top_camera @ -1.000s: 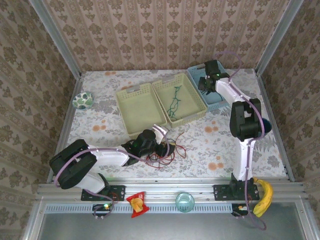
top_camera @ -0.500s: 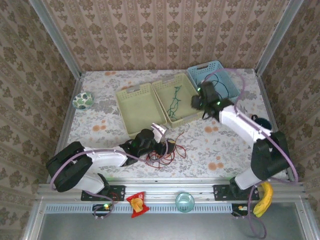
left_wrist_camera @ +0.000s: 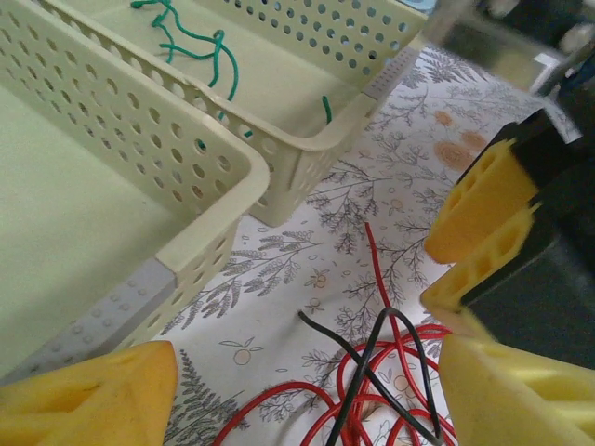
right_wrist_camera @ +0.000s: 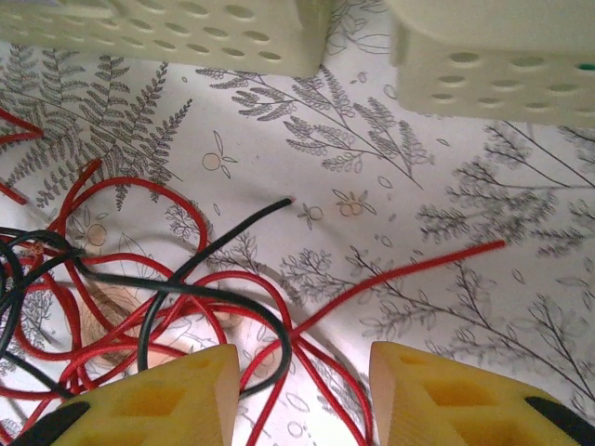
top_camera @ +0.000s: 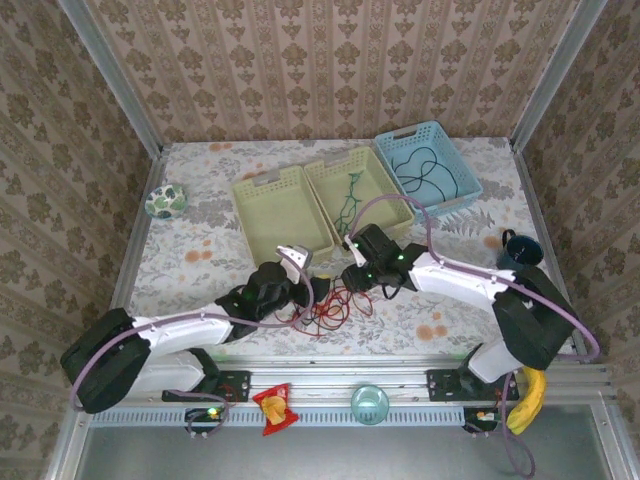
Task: Untangle the cables
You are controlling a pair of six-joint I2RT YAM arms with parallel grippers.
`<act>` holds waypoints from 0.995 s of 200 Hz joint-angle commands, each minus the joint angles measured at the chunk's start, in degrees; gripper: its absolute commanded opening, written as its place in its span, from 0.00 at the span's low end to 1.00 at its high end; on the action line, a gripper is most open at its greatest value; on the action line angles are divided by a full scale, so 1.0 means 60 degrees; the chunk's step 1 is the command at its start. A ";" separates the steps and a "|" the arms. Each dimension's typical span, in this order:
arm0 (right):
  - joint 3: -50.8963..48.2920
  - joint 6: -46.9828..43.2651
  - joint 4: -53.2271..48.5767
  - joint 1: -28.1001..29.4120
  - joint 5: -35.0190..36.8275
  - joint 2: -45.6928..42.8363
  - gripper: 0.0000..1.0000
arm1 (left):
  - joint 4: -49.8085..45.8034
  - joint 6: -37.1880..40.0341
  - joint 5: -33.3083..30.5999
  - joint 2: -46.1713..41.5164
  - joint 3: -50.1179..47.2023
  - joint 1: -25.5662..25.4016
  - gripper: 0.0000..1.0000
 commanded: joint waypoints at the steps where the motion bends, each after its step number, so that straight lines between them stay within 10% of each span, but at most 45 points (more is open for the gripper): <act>1: 0.0494 -0.0431 -0.0133 0.0005 -0.0462 0.0510 0.41 | -0.0471 -0.0162 -0.0398 -0.0309 -0.0165 0.0007 0.75; 82: 0.1138 -0.0356 0.0560 0.0027 -0.0611 0.1805 0.41 | -0.0800 -0.0275 -0.0277 -0.0414 -0.0280 -0.0125 0.75; 104: 0.1244 -0.0345 0.0611 0.0027 -0.0746 0.1872 0.19 | -0.0779 -0.0321 -0.0194 -0.0180 -0.0272 -0.0167 0.74; 120: 0.1136 -0.0340 0.0670 0.0016 -0.0556 0.1553 0.00 | -0.0739 -0.0340 -0.0195 -0.0036 -0.0283 -0.0231 0.74; 199: 0.0944 -0.0308 0.0232 -0.0009 0.1653 -0.1886 0.00 | -0.0089 -0.0252 0.0180 0.1118 -0.0302 -0.0281 0.74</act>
